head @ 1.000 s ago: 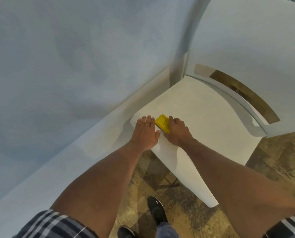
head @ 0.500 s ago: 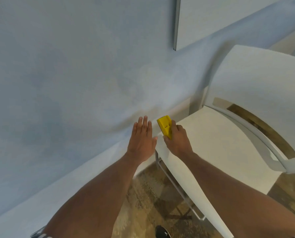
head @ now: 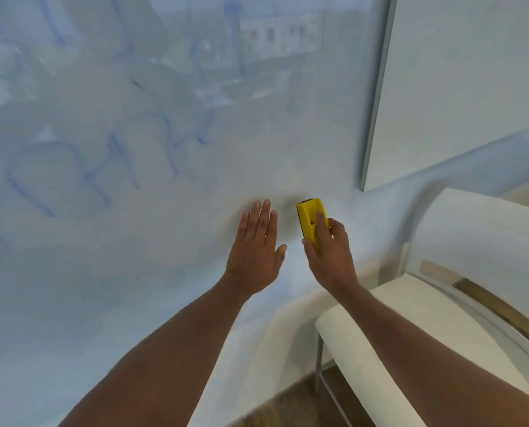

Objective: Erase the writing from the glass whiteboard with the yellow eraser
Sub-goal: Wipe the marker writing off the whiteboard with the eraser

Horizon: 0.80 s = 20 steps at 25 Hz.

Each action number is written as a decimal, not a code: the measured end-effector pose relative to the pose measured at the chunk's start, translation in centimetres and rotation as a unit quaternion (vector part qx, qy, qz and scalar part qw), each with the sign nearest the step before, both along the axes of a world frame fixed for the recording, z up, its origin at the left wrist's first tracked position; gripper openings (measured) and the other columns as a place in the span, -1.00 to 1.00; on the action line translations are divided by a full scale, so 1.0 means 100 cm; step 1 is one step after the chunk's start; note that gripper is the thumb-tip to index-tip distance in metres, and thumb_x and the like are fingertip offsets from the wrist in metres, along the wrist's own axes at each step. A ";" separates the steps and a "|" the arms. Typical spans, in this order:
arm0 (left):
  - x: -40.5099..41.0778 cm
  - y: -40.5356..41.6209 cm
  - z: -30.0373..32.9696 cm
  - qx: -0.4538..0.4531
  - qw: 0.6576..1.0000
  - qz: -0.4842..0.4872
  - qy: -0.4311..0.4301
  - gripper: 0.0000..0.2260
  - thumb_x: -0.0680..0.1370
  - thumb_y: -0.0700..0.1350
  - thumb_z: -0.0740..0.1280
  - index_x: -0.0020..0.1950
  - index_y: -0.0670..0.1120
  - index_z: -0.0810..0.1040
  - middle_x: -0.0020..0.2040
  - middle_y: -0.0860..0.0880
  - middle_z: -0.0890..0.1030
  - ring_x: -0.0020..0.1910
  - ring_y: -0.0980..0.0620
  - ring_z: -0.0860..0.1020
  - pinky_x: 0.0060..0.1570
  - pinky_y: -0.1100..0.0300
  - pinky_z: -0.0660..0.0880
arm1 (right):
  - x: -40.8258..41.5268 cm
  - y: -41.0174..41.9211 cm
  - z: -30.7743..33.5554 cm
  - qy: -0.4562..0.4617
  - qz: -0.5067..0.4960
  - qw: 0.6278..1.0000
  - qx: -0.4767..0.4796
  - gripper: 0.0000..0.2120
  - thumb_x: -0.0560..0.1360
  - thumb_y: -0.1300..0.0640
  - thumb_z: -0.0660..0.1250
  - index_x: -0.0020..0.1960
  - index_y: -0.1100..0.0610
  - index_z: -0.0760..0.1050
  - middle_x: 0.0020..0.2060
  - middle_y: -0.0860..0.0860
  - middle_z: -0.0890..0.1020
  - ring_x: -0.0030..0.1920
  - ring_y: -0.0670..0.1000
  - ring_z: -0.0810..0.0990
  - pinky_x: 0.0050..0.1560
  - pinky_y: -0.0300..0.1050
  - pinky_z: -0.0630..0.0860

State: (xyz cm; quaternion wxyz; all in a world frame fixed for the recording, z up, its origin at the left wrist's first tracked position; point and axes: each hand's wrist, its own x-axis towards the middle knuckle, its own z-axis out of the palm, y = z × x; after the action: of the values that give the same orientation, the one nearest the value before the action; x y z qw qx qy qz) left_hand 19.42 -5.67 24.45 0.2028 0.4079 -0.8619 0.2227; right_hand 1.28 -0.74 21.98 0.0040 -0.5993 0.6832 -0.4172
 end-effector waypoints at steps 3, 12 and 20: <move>0.021 -0.001 0.046 -0.059 0.998 -0.011 0.020 -0.37 0.68 0.09 0.16 0.61 -0.31 0.23 0.65 -0.34 0.15 0.65 -0.34 0.11 0.60 -0.26 0.18 | 0.019 -0.005 0.048 0.033 0.010 0.997 -0.074 -0.39 0.65 -0.03 0.24 0.62 0.04 0.10 0.48 0.24 0.28 0.37 0.28 0.41 0.28 0.11 0.50; 0.098 0.003 0.175 -0.192 0.978 -0.018 0.076 -0.37 0.69 0.08 0.18 0.62 -0.32 0.23 0.66 -0.34 0.13 0.66 -0.33 0.06 0.62 -0.26 0.09 | 0.094 -0.025 0.182 0.081 0.041 0.965 -0.246 -0.45 0.66 0.03 0.25 0.59 0.04 0.17 0.49 0.27 0.29 0.36 0.32 0.39 0.26 0.22 0.51; 0.203 0.007 0.285 -0.279 0.954 0.042 0.100 -0.37 0.68 0.05 0.21 0.60 -0.35 0.23 0.63 -0.38 0.15 0.64 -0.37 0.10 0.61 -0.29 0.11 | 0.172 -0.042 0.293 0.116 0.053 0.924 -0.361 -0.51 0.63 -0.01 0.17 0.54 0.04 0.32 0.47 0.25 0.34 0.26 0.31 0.44 0.18 0.14 0.49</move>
State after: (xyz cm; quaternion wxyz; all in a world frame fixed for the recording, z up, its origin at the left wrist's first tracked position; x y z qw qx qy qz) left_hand 39.75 -4.93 52.92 0.3842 0.3908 -0.7230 0.4207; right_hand 18.50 -4.93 51.31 -0.2696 -0.6401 0.4492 -0.5620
